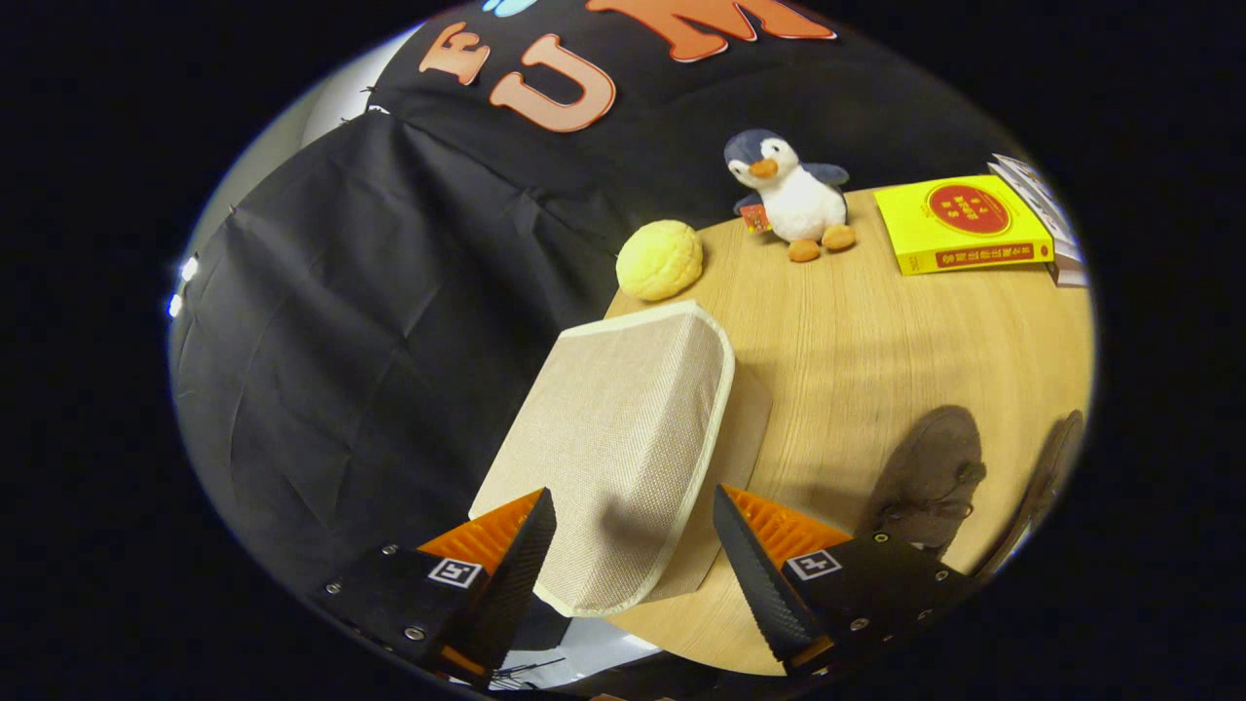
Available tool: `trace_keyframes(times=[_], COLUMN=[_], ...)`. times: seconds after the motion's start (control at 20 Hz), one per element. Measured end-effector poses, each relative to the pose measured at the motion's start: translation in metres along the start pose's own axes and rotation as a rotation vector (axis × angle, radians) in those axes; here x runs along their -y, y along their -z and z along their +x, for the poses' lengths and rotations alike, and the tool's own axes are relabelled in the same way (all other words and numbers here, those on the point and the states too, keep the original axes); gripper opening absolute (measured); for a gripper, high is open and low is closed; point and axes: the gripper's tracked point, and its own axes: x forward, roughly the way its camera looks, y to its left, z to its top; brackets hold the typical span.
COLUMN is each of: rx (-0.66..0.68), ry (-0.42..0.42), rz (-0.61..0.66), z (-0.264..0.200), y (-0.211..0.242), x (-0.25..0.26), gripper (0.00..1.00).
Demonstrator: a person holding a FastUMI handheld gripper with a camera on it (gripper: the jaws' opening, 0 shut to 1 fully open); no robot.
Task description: Open the storage box then place both shoes into the box .Put the left shoe in first, then the right shoe, with the right side of both shoes facing outward in a uniform manner.
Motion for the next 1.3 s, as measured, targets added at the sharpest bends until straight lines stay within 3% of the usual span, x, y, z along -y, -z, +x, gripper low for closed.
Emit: trace_keyframes(times=[0.5,0.65,0.9,0.95,1.15,1.3], rx=[-0.025,0.013,0.087,0.097,0.160,0.192], ry=[-0.093,-0.118,-0.252,-0.267,-0.340,-0.362], rz=[0.169,0.194,0.247,0.243,0.187,0.095], z=[0.027,0.013,-0.018,-0.022,-0.037,-0.038], y=[0.010,0.003,-0.021,-0.024,-0.050,-0.071], x=[-0.003,-0.007,-0.041,-0.049,-0.098,-0.141], gripper=[0.96,0.83,0.67,0.59,0.36,0.24])
